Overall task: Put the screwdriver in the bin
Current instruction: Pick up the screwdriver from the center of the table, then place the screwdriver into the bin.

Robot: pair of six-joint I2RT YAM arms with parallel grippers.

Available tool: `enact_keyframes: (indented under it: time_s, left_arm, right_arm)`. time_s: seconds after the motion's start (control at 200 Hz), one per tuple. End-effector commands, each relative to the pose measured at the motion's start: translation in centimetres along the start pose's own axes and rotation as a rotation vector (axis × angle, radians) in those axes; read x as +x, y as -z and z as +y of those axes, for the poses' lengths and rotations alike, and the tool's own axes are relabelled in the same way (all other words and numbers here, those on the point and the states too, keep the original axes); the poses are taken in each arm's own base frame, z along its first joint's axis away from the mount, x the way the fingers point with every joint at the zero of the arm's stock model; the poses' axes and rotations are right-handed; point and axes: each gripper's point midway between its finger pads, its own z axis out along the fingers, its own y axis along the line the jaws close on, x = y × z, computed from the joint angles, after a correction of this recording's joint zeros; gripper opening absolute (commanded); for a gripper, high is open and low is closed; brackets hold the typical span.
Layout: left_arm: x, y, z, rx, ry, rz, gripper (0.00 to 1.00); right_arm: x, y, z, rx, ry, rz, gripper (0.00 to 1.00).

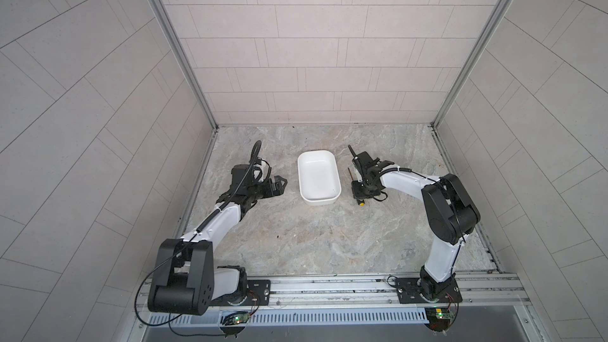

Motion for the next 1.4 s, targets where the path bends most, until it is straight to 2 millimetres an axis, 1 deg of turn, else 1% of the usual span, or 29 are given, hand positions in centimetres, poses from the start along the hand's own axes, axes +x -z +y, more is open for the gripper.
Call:
enact_keyframes:
  time_s: [0.0,0.06,0.145,0.385,0.44,0.535,0.631,0.691,0.751,0.816,0.976,1.106,1.306,1.396]
  left_arm:
    - [-1.0,0.6,-0.8,0.009,-0.031,-0.028,1.0]
    - [-0.9,0.6,-0.8,0.01,-0.032,-0.027,1.0]
    - [-0.9,0.6,-0.9,0.013,-0.031,-0.026,1.0]
    - [-0.9,0.6,-1.1,0.017,-0.032,-0.026,1.0]
    - [-0.9,0.6,-1.1,0.017,-0.032,-0.027,1.0]
    - [-1.0,0.6,-1.1,0.016,-0.033,-0.029,1.0]
    - [-0.9,0.6,-1.1,0.016,-0.033,-0.027,1.0]
    - [-0.9,0.6,-1.1,0.015,-0.033,-0.027,1.0]
    - [-0.8,0.6,-1.1,0.013,-0.034,-0.027,1.0]
    - [-0.8,0.7,-1.2,0.011,-0.04,-0.031,1.0]
    - [-0.7,0.8,-1.2,0.005,-0.043,-0.03,1.0]
    - [-0.7,0.7,-1.2,0.004,-0.046,-0.027,1.0]
    - [-0.7,0.7,-1.1,0.001,-0.049,-0.026,1.0]
    - [-0.6,0.6,-1.0,0.0,-0.051,-0.023,1.0]
  right_arm:
    - [-1.5,3.4,0.4,-0.024,-0.001,-0.063,0.0]
    - [-1.9,4.7,0.4,-0.03,-0.007,-0.083,0.0]
    - [-2.9,7.2,1.0,-0.06,-0.007,-0.136,0.0]
    - [-6.3,15.6,4.2,-0.203,-0.019,-0.329,0.0]
    - [-6.9,17.4,5.3,-0.229,-0.008,-0.372,0.0]
    - [-7.4,19.4,7.1,-0.245,-0.01,-0.418,0.0]
    - [-7.7,20.4,9.0,-0.218,0.003,-0.472,0.0]
    - [-7.9,20.4,9.9,-0.192,0.001,-0.502,0.0]
    - [-7.9,19.8,11.0,-0.182,0.0,-0.507,0.0]
    - [-7.9,18.8,12.0,-0.169,-0.009,-0.485,0.0]
    - [-6.9,15.8,13.5,-0.052,0.01,-0.39,0.0]
    - [-6.5,13.6,14.1,-0.007,-0.005,-0.351,0.0]
    - [-6.0,10.1,14.1,0.038,-0.022,-0.281,0.0]
    - [-5.6,8.5,14.5,0.04,-0.018,-0.239,0.0]
